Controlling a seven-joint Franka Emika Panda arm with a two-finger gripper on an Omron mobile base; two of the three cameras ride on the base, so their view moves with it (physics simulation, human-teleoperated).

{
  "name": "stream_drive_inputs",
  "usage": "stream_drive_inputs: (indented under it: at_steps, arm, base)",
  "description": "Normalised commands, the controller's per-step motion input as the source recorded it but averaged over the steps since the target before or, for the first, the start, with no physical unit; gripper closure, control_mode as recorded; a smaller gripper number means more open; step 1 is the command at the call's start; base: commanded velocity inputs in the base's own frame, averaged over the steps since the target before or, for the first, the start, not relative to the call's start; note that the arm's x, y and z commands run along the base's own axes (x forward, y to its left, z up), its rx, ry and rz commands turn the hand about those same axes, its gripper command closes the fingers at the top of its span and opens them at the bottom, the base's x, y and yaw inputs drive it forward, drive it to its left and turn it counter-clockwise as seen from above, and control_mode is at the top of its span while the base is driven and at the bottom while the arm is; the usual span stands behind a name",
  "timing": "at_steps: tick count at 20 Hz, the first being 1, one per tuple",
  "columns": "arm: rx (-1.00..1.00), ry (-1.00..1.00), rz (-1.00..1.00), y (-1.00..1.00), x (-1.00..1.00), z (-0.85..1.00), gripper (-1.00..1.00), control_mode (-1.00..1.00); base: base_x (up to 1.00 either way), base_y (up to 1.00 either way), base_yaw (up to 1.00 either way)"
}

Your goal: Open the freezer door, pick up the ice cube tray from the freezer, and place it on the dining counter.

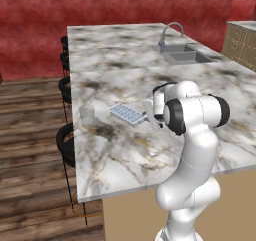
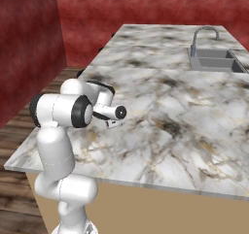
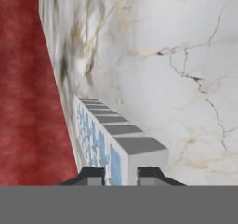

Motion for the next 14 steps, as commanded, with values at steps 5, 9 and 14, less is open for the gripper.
stream_drive_inputs:
  at_steps: [5, 9, 14]
  arm:
    - [-0.01, 0.00, 0.00, 0.01, 0.09, -0.01, -1.00, -1.00]
    - [0.00, 0.00, 0.00, -0.02, 0.00, 0.05, -1.00, -1.00]
    - [-0.02, 0.15, 0.00, -0.02, 0.00, 0.03, -1.00, -1.00]
  base:
    - [0.00, 0.00, 0.00]
    - [0.00, 0.00, 0.00]
    - [0.00, 0.00, 0.00]
